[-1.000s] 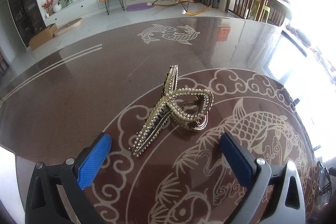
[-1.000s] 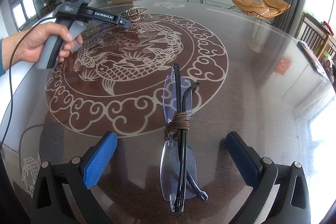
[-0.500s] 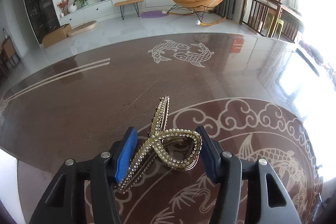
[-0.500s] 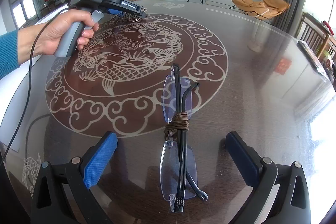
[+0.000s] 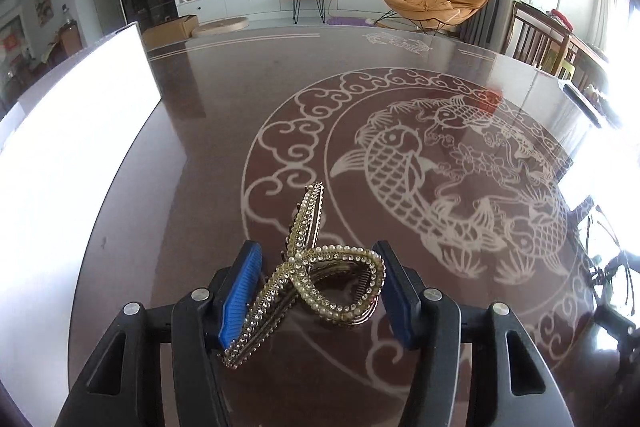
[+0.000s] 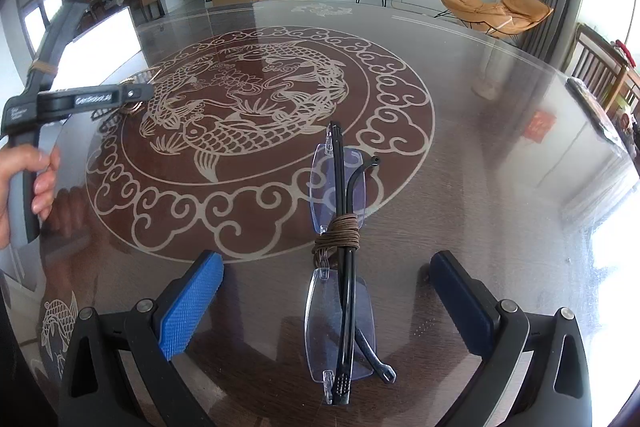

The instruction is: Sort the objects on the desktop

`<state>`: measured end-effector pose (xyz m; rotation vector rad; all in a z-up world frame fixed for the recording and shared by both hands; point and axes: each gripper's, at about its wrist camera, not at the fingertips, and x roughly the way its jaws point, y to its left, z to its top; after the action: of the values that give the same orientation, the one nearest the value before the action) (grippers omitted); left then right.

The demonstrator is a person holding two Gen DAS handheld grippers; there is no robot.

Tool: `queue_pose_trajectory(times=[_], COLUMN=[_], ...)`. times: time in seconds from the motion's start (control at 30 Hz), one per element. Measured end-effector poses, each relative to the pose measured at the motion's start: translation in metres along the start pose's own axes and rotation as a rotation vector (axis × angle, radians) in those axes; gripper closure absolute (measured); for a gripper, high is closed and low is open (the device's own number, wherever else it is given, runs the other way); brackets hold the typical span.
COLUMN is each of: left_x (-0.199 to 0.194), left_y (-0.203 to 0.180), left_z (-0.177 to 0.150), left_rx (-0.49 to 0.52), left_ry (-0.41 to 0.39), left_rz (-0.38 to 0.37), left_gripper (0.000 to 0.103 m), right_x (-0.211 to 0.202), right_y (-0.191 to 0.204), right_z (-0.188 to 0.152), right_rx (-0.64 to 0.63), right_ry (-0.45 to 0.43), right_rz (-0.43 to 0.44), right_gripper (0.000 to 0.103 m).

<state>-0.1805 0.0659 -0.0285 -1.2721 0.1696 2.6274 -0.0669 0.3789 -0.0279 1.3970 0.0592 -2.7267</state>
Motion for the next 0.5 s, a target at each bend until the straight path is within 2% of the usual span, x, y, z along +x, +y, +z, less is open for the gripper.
queue_pose_trajectory(times=[0.1, 0.2, 0.5], left_x=[-0.024, -0.037, -0.04], left_y=[0.012, 0.017, 0.019], left_z=[-0.032, -0.05, -0.058], left_rx=[-0.02, -0.032, -0.03], left_ry=[0.0, -0.002, -0.004], left_rz=[0.008, 0.013, 0.016], left_gripper=[0.046, 0.046, 0.046], right_x=[0.0, 0.0, 0.0], right_y=[0.0, 0.0, 0.0], right_z=[0.0, 0.0, 0.0], right_rx=[0.0, 0.0, 0.0], right_ry=[0.0, 0.0, 0.0], right_rz=[0.0, 0.0, 0.0], right_gripper=[0.0, 0.0, 0.0])
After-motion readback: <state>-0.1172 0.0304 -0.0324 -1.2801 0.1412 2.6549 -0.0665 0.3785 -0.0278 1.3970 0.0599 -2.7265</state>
